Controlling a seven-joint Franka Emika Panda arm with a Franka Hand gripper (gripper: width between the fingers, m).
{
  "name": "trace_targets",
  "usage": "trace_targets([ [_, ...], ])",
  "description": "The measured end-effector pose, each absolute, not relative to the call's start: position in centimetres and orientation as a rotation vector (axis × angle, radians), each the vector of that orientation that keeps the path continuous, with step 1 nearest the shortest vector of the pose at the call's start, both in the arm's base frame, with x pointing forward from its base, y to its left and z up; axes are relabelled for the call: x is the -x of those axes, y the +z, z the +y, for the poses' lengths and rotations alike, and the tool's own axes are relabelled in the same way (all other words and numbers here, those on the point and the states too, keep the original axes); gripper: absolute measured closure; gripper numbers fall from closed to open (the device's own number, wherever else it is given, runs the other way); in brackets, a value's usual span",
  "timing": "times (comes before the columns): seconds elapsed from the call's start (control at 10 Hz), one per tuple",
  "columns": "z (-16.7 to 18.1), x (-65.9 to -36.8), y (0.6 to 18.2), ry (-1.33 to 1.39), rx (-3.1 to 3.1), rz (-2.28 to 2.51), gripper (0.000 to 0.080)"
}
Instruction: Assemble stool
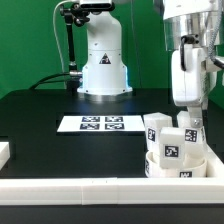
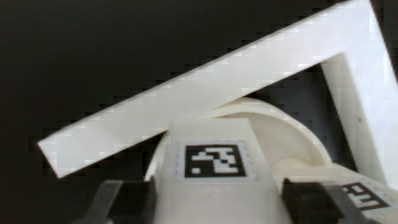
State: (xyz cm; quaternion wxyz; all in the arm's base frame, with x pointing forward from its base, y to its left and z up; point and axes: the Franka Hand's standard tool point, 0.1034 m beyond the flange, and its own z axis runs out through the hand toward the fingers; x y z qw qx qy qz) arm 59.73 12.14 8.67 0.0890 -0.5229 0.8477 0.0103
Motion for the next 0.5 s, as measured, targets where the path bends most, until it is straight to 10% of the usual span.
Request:
trace_targets([
  [0.5, 12.25, -59.94, 9.23, 0.022, 1.676, 2.424, 0.0166],
])
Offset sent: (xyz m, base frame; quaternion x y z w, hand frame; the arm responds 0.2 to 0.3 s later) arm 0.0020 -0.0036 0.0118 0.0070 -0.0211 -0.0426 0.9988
